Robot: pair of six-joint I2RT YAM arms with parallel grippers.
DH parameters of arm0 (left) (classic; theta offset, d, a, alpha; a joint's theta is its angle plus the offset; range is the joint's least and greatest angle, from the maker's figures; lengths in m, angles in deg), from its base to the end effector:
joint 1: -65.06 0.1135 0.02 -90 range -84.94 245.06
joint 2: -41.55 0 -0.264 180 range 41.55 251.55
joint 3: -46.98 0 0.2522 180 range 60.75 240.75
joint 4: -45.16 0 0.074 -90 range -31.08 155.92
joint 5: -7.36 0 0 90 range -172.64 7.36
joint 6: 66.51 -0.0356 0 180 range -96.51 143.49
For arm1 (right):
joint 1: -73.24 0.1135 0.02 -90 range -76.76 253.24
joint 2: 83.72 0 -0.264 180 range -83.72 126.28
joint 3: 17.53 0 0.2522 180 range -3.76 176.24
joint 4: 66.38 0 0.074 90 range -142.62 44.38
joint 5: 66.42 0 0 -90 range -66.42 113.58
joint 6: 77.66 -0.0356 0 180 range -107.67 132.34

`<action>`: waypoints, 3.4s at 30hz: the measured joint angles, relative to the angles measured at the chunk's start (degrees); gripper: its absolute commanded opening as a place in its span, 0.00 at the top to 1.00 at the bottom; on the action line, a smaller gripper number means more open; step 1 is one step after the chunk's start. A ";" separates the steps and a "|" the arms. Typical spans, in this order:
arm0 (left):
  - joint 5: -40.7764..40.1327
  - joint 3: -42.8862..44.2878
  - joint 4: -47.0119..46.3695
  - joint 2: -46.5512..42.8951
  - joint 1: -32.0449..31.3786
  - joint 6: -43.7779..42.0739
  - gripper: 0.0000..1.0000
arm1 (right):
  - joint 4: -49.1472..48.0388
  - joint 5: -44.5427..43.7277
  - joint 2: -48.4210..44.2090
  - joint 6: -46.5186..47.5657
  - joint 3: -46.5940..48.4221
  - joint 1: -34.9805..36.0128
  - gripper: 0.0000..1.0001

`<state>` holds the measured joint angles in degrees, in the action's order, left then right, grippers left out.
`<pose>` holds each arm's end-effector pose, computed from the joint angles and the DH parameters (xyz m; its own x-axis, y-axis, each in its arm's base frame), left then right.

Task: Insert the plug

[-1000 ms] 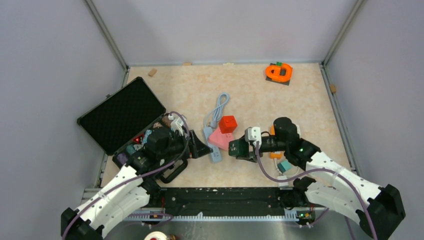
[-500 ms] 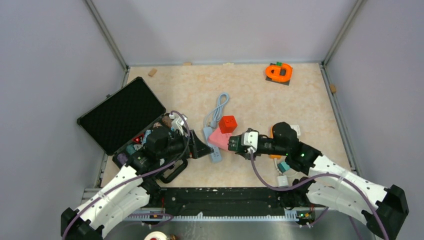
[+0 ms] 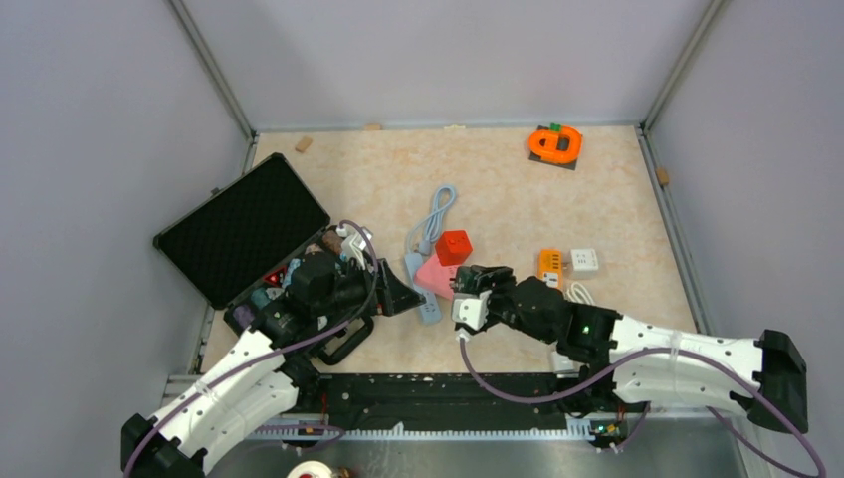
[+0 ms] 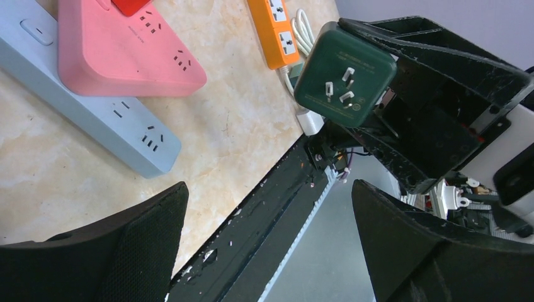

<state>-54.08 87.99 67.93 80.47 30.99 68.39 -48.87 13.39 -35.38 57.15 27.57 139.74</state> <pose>0.1272 -0.1066 0.2514 -0.8161 -0.1966 -0.5435 0.4045 0.4775 -0.7800 0.0848 0.1793 0.2578 0.4894 -0.6140 -0.6193 -0.6931 0.1571 -0.7035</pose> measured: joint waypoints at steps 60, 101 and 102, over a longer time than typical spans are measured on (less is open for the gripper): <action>-17.14 0.24 -7.28 -6.21 -14.10 -34.97 1.00 | -2.67 11.08 10.19 -38.69 12.17 -7.02 0.01; -0.70 -5.07 -30.23 0.20 -14.12 -62.86 0.72 | -52.13 59.93 26.82 -116.04 -0.50 -27.56 1.00; -0.98 -5.07 -30.18 0.20 -14.12 -62.86 0.40 | -51.84 59.93 26.80 -115.86 -0.48 -27.61 1.00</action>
<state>-55.07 82.92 37.75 80.66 16.87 5.53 -100.72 73.32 -8.58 -58.71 27.09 112.13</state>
